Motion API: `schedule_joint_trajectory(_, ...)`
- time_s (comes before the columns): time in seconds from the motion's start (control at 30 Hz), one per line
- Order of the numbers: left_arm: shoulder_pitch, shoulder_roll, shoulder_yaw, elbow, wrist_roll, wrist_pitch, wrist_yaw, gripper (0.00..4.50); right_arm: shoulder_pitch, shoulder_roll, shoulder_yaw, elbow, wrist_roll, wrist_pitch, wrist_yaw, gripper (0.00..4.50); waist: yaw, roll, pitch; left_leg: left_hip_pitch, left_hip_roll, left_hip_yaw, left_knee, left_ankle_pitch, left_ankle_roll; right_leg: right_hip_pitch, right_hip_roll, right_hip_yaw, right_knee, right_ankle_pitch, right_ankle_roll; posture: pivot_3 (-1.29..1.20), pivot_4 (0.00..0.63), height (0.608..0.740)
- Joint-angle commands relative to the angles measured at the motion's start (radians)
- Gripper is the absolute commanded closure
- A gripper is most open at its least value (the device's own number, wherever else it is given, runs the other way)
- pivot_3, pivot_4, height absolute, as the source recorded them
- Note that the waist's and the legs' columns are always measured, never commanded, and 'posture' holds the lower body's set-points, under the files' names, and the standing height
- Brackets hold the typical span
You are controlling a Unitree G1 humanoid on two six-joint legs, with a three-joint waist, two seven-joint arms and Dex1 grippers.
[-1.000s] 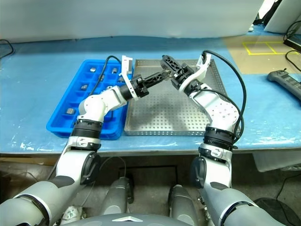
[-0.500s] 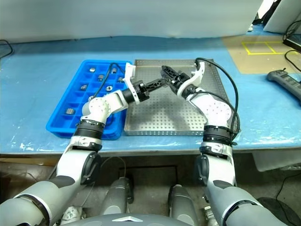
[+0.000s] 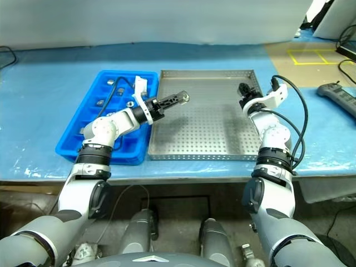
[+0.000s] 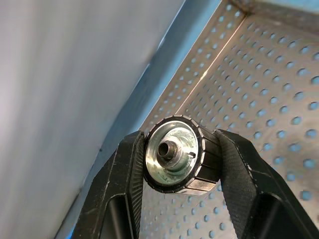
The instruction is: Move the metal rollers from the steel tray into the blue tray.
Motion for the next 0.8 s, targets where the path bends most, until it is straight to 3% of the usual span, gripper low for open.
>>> schedule_joint_trajectory(0.03,-0.020,-0.004,-0.004,-0.047,-0.016,0.008,-0.016,3.04,-0.036,0.009,-0.006,0.001,-0.011,-0.015,0.012,2.73,-0.006,0.000,0.000,0.000,0.000,0.000,0.000,0.000,0.000,0.000,0.000,0.000,0.000,0.000,0.000,-0.12,0.150,0.740)
schedule_joint_trajectory(0.3,-0.023,0.035,-0.012,-0.073,-0.007,0.008,-0.037,3.04,-0.020,0.014,0.046,-0.099,-0.022,0.053,0.086,2.73,-0.012,0.000,0.000,-0.001,0.000,0.000,0.000,-0.001,0.002,0.000,0.000,0.000,0.000,0.000,0.000,-0.13,0.150,0.740)
schedule_joint_trajectory(0.43,0.033,0.153,-0.029,-0.214,-0.031,0.036,-0.150,3.04,0.042,0.001,0.144,-0.282,-0.007,0.174,0.192,2.73,-0.014,0.000,0.000,-0.001,0.000,0.000,0.000,-0.001,0.002,-0.001,0.000,0.000,-0.001,0.000,0.000,-0.13,0.150,0.740)
schedule_joint_trajectory(0.57,0.130,0.302,-0.092,-0.327,0.035,-0.048,-0.272,3.04,0.107,-0.027,0.257,-0.425,-0.026,0.260,0.302,2.73,-0.014,0.000,0.000,-0.001,0.001,0.000,-0.002,-0.001,0.002,-0.001,0.001,0.000,-0.004,0.000,-0.001,-0.11,0.150,0.740)
schedule_joint_trajectory(0.67,0.186,0.393,-0.101,-0.326,0.095,-0.117,-0.307,3.04,0.157,-0.066,0.364,-0.440,-0.128,0.249,0.374,2.73,-0.009,0.000,0.000,0.000,0.001,0.000,-0.003,-0.001,0.002,0.001,0.001,-0.001,-0.005,0.000,-0.001,-0.08,0.150,0.740)
schedule_joint_trajectory(0.8,0.238,0.468,-0.084,-0.343,0.130,-0.170,-0.329,3.04,0.169,-0.041,0.372,-0.472,-0.098,0.285,0.415,2.73,0.007,0.000,0.000,0.000,0.001,0.000,-0.003,0.000,0.000,0.002,0.001,-0.001,-0.008,-0.003,-0.004,-0.05,0.150,0.740)
